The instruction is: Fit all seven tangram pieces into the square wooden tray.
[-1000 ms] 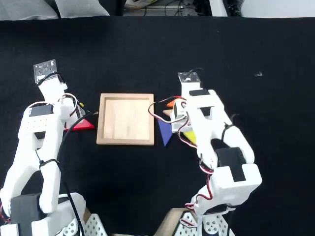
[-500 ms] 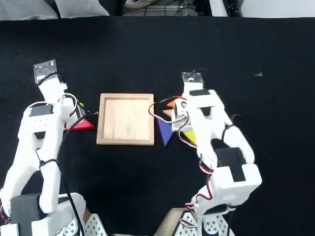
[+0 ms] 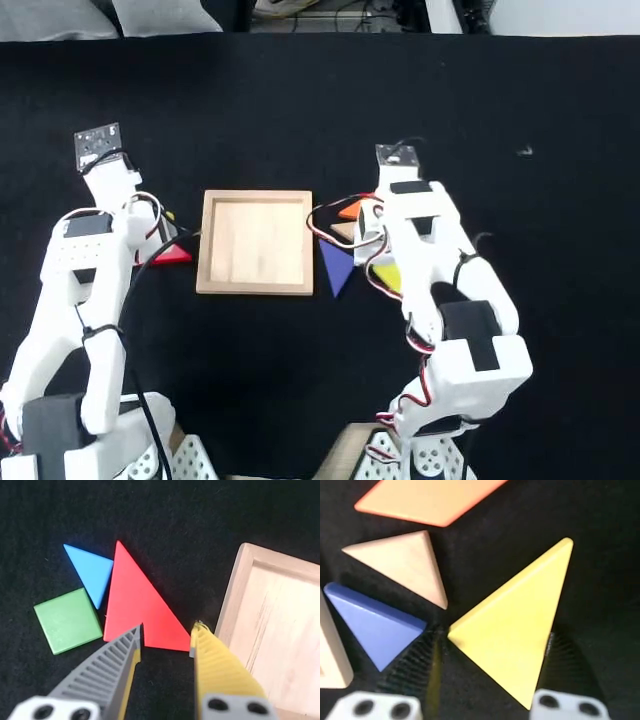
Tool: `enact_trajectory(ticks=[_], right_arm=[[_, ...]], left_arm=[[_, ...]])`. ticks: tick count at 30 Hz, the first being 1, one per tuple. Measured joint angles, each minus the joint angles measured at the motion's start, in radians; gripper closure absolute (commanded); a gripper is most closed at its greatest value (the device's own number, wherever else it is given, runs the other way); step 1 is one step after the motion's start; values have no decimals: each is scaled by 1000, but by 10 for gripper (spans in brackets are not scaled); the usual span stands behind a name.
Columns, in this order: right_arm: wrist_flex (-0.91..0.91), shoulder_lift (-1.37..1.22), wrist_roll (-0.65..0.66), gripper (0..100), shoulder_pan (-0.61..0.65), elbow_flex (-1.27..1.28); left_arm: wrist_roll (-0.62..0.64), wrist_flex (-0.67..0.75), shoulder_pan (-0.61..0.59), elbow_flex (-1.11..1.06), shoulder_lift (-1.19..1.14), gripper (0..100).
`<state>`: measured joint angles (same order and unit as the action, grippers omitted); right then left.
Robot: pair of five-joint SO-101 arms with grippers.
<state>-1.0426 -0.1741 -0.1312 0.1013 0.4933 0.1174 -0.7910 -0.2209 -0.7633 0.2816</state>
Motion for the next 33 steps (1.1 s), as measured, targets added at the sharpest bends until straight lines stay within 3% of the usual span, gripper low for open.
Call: enact_trajectory(ticks=[13,23,26,33], right_arm=[[-98,207,25,818,5,0],[-153,373,190,818,5,0],[-158,379,269,818,8,0],[-158,379,649,818,158,28]], left_arm=[[0,0,3,0,0,833],[0,0,3,0,0,833],[0,0,3,0,0,833],[0,0,-25,0,0,834]])
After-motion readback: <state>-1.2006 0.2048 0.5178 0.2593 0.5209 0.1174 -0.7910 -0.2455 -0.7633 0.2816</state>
